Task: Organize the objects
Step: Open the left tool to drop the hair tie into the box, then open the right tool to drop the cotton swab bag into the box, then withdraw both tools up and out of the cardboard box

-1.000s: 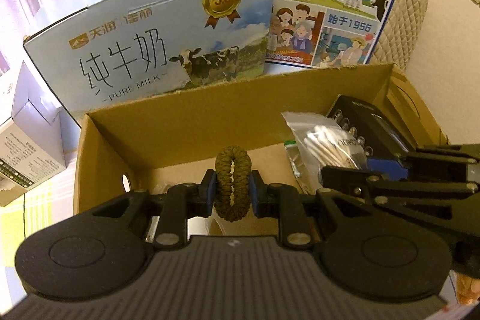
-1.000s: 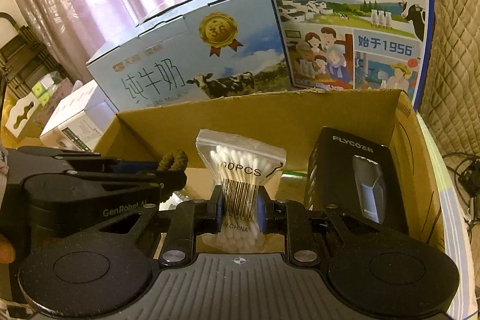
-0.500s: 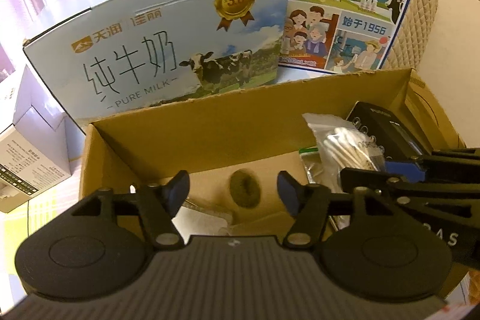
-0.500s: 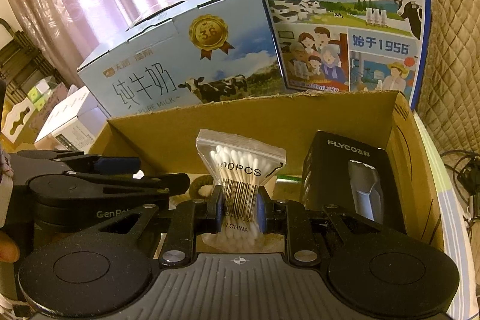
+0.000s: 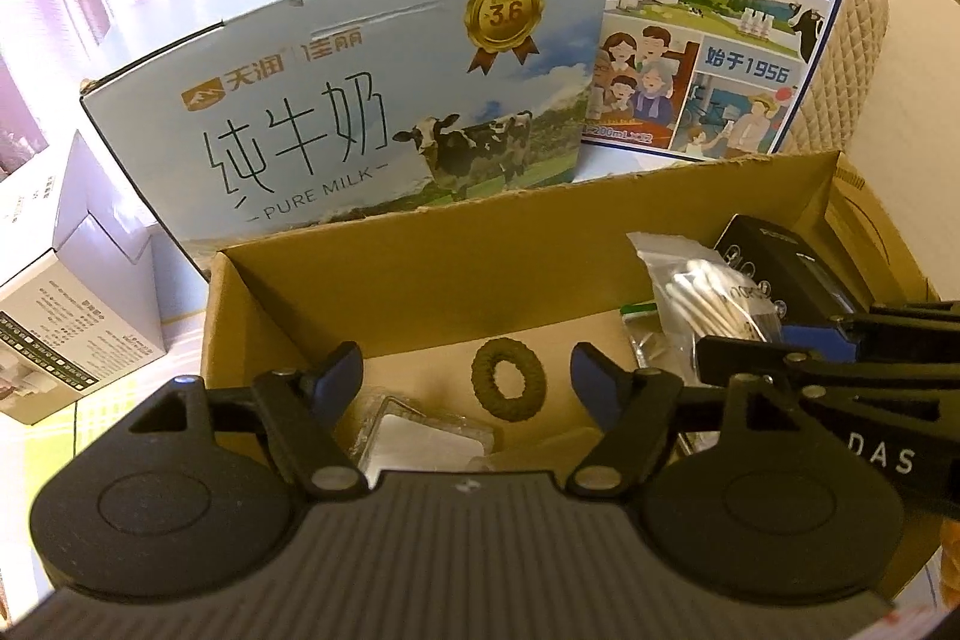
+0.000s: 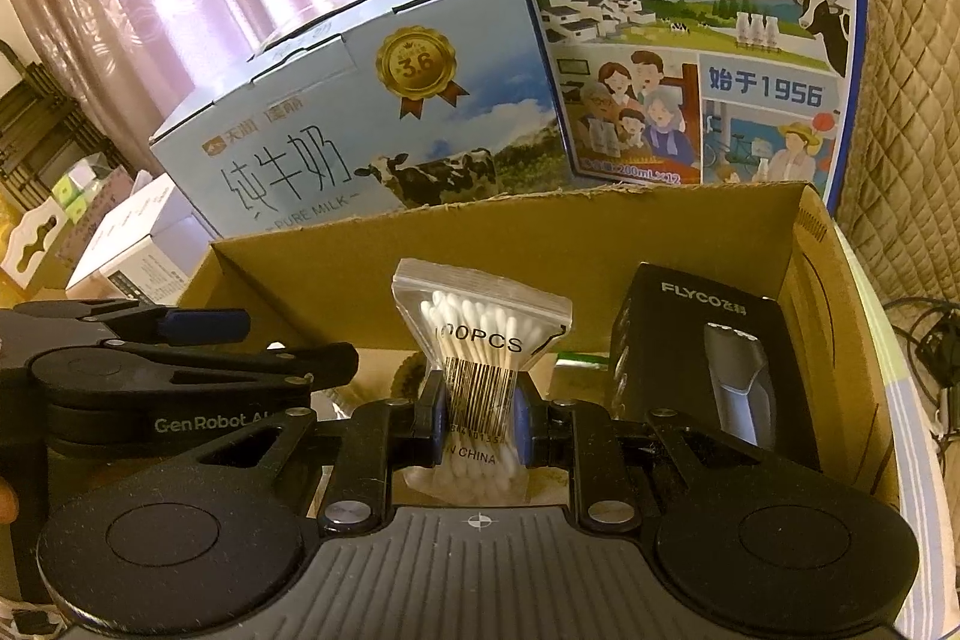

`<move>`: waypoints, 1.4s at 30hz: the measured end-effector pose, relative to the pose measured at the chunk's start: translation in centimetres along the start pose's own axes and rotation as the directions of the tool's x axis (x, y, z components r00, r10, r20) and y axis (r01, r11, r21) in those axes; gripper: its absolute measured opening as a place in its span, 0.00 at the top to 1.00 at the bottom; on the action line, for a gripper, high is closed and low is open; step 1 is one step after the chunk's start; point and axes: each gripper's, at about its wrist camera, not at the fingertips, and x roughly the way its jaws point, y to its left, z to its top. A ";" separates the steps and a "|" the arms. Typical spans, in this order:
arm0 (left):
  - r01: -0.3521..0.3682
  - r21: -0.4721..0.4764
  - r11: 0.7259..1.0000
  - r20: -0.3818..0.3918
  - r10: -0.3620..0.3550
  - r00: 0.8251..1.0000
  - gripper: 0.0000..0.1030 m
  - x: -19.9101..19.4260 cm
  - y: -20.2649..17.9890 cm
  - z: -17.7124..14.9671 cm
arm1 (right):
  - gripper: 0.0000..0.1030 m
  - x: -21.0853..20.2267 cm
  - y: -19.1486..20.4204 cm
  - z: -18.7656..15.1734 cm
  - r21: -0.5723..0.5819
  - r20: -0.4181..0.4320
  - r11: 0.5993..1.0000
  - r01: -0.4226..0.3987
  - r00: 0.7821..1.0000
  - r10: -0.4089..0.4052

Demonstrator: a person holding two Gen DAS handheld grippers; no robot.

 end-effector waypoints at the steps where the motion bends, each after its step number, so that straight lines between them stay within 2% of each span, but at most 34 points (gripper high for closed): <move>1: -0.002 0.000 1.000 0.001 0.002 1.000 0.29 0.0 0.0 0.0 | 0.82 0.0 0.0 0.0 0.001 0.001 1.000 0.002 1.000 -0.002; 7: -0.014 0.005 1.000 0.004 0.014 1.000 0.28 -0.2 0.3 0.0 | 0.81 0.2 -0.1 0.3 0.004 0.011 1.000 -0.004 1.000 0.004; 8: -0.015 0.005 1.000 0.005 0.015 1.000 0.28 -0.3 0.3 0.0 | 0.75 0.3 0.0 0.4 0.002 0.010 1.000 -0.006 1.000 0.006; 9: -0.014 0.004 1.000 0.006 0.014 1.000 0.27 -0.4 0.4 0.0 | 0.63 0.3 0.0 0.4 0.000 0.012 1.000 0.001 1.000 -0.001; 12: -0.021 0.002 1.000 0.010 0.021 1.000 0.25 -0.6 0.5 -0.1 | 0.40 -0.1 0.3 0.6 -0.017 0.051 1.000 0.022 0.998 -0.021; 14: -0.035 0.004 0.999 0.012 0.035 0.999 0.24 -0.7 0.7 -0.1 | 0.36 -0.4 0.3 0.7 -0.021 0.070 0.999 0.028 0.997 -0.026; 30: -0.021 -0.017 1.000 0.017 0.021 1.000 0.17 -2.6 0.9 -1.2 | 0.31 -3.2 0.4 0.1 -0.032 0.096 0.997 0.068 0.993 -0.064; 42: -0.018 -0.037 0.999 0.041 0.019 0.999 0.16 -6.0 0.5 -2.2 | 0.29 -6.8 0.8 -1.0 -0.022 0.129 0.997 0.070 0.989 -0.067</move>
